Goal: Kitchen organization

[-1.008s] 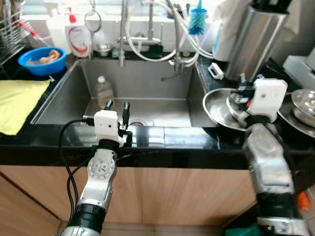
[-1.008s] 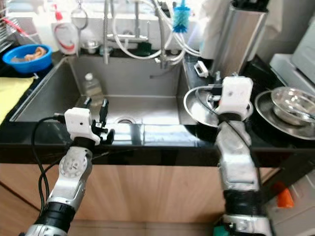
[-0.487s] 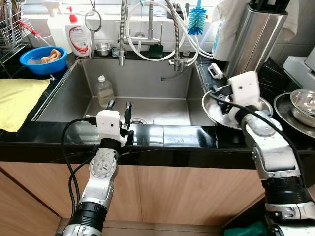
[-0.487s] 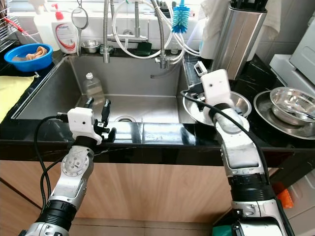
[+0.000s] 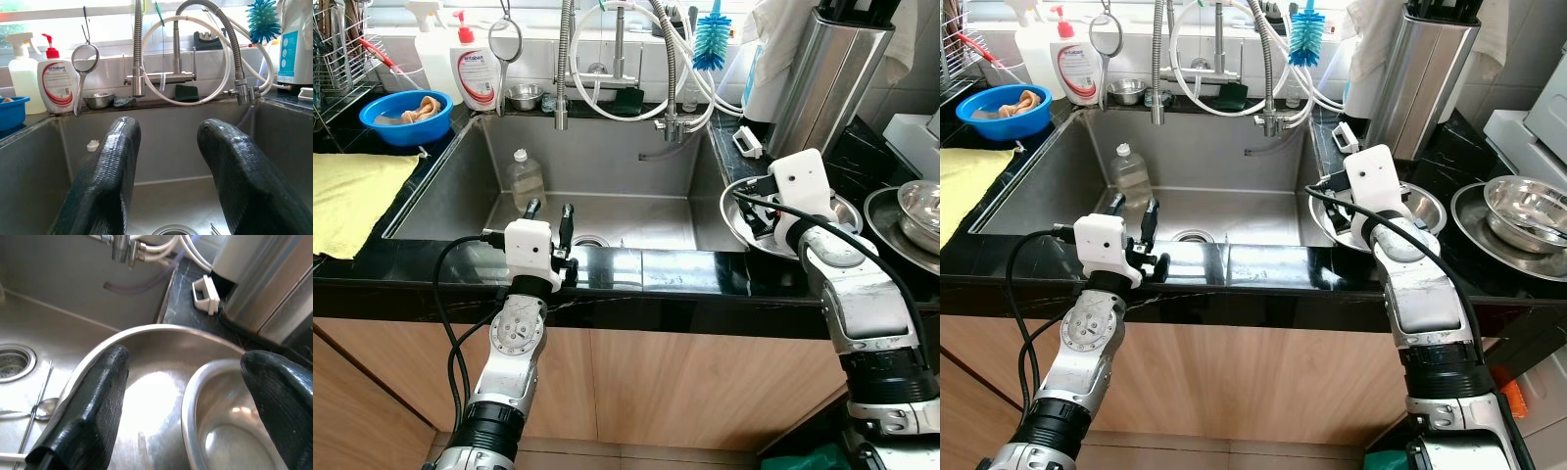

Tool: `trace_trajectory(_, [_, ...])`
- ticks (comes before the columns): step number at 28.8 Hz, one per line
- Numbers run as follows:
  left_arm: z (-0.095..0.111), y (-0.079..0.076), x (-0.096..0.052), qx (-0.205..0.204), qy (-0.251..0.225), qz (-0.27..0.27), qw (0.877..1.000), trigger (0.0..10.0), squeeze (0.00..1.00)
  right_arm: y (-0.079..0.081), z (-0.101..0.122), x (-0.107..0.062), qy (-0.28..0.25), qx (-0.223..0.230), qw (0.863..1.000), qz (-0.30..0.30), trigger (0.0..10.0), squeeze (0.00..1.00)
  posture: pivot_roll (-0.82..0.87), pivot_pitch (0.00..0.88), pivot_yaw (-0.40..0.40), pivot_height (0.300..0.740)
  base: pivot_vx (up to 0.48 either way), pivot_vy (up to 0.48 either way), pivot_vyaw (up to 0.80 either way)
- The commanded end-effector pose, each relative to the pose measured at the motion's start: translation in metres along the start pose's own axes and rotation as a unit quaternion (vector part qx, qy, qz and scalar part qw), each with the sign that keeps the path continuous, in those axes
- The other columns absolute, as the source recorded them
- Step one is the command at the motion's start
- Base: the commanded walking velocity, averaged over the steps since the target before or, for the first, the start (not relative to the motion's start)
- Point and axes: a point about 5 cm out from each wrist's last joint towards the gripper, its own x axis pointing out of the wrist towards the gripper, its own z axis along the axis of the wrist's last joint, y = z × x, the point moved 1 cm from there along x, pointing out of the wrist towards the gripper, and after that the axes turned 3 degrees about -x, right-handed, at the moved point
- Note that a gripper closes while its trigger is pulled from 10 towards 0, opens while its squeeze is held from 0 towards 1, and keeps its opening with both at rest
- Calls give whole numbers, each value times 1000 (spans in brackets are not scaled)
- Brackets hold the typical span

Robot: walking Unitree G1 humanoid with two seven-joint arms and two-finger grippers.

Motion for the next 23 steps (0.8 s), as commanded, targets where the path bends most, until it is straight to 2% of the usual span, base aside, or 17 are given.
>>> trace_trajectory(1, [-8, -3, -3, 2, 21, -11, 1000, 10000, 0, -4, -5, -3, 14, -2, 1000, -11, 10000, 0, -164, 0, -27, 706, 0, 0, 0])
trace_trajectory(8, [-9, -5, -4, 3, 22, -19, 1000, 10000, 0, -6, -16, -4, 44, 15, 999, -24, 10000, 0, -168, 0, -22, 706, 0, 0, 0])
trace_trajectory(23, [-8, -8, -2, 7, 22, -34, 999, 10000, 0, -6, -25, -4, 69, 27, 997, -31, 10000, 0, -172, 0, -18, 706, 0, 0, 0])
